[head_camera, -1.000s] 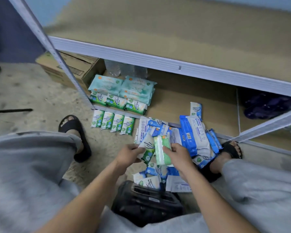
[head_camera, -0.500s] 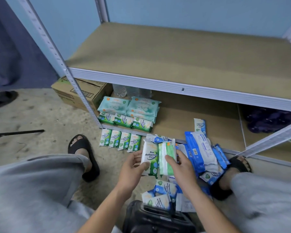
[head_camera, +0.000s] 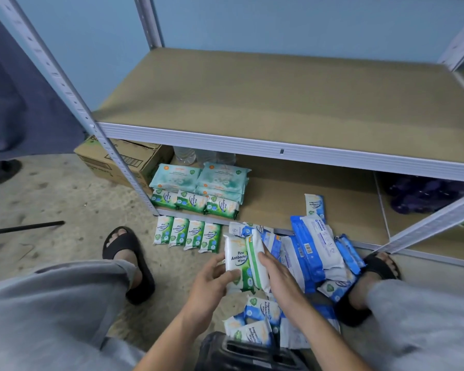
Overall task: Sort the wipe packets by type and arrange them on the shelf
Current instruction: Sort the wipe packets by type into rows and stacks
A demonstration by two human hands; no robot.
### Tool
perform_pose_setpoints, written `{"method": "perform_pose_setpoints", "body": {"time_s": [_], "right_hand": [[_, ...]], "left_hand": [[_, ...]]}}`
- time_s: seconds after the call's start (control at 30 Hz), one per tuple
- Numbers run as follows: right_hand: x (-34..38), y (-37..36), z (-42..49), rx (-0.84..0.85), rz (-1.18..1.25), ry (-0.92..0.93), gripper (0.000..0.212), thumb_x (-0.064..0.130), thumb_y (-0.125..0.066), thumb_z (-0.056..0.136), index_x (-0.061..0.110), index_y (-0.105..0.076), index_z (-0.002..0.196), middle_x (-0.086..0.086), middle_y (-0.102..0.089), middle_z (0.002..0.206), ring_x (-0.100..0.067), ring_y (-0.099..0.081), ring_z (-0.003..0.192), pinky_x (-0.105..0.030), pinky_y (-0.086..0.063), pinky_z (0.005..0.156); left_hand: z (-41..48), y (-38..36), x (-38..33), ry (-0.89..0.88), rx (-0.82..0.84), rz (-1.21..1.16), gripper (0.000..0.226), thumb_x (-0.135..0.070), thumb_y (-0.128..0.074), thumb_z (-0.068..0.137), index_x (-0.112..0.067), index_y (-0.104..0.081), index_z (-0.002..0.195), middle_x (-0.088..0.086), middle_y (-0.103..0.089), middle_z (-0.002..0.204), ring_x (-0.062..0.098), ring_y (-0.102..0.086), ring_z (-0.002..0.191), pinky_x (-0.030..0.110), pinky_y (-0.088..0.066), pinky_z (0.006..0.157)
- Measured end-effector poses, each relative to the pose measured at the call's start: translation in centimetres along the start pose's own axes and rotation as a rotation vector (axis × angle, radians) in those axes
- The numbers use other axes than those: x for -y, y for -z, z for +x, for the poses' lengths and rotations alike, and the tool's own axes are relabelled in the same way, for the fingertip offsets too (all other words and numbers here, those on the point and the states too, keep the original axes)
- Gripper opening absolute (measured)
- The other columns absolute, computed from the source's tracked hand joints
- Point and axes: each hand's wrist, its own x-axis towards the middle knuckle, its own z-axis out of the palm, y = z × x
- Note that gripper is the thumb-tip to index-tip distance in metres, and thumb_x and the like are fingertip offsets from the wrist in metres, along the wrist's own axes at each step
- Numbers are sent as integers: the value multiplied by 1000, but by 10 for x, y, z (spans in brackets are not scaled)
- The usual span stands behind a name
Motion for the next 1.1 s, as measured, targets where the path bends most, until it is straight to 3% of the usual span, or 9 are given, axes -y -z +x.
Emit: {"method": "perform_pose_setpoints", "body": {"time_s": [0.1,0.27,0.4,0.5,0.67,0.77,0.93,1.03,1.1], "right_hand": [[-3,1,3,-19,20,-37,49,59,-49,91,49,-50,140,15,-53,145,-7,-51,131,-41,-42,111],[4,6,3,-10,39,-44,38,40,-35,104,55,-54,133,6,-69,120,-13,-68,101,-25,-53,72],[8,5,1,5,26,-12,37,44,-42,100,57,-53,133,12,-66,126,-11,-64,104,-22,-53,69],[7,4,-1,-8,-7,29,51,25,-57,98,55,-47,139,21,-65,121,0,-65,98,-15,-53,67],[1,4,3,-76,-33,-6,57,36,-66,94,50,-39,143,11,-72,111,-2,-68,99,-20,-51,76],[-1,6,6,-95,-33,-36,45,40,-67,93,35,-54,135,8,-75,102,-8,-71,96,-36,-56,88],[1,1,11,-117,47,-76,27,33,-69,93,25,-64,118,2,-77,98,-17,-74,93,-44,-59,86],[0,-6,18,-164,68,-103,6,26,-69,94,28,-65,99,5,-73,94,-12,-69,88,-33,-54,72],[-6,-10,26,-209,17,-122,13,23,-67,95,31,-61,88,10,-67,95,-4,-61,87,-27,-46,68]], "left_hand": [[0,-1,1,3,17,-16,35,-6,-62,94,-19,-62,127,6,-74,113,27,-70,103,48,-53,97],[2,-4,0,7,36,-49,36,-3,-60,95,-16,-61,128,7,-74,115,30,-70,106,45,-54,94],[2,-3,1,7,37,-50,37,-3,-60,95,-17,-60,130,9,-74,114,32,-70,106,45,-55,94],[2,-3,0,-3,51,-40,39,-5,-62,95,-19,-60,131,9,-73,116,32,-69,109,49,-52,100],[4,0,0,4,32,-75,39,-5,-63,94,-18,-61,130,8,-72,118,33,-68,109,49,-52,99],[8,2,0,13,5,-94,37,-4,-62,94,-18,-62,128,9,-72,118,34,-69,108,49,-54,96],[14,6,1,34,-77,-113,36,-2,-60,94,-18,-63,127,9,-74,113,33,-70,105,43,-58,86],[21,14,8,67,-180,-99,35,-1,-61,93,-18,-65,123,7,-76,106,32,-71,103,48,-57,91],[26,21,14,106,-271,-101,32,0,-61,93,-19,-67,117,3,-77,99,29,-73,96,42,-60,84]]}}
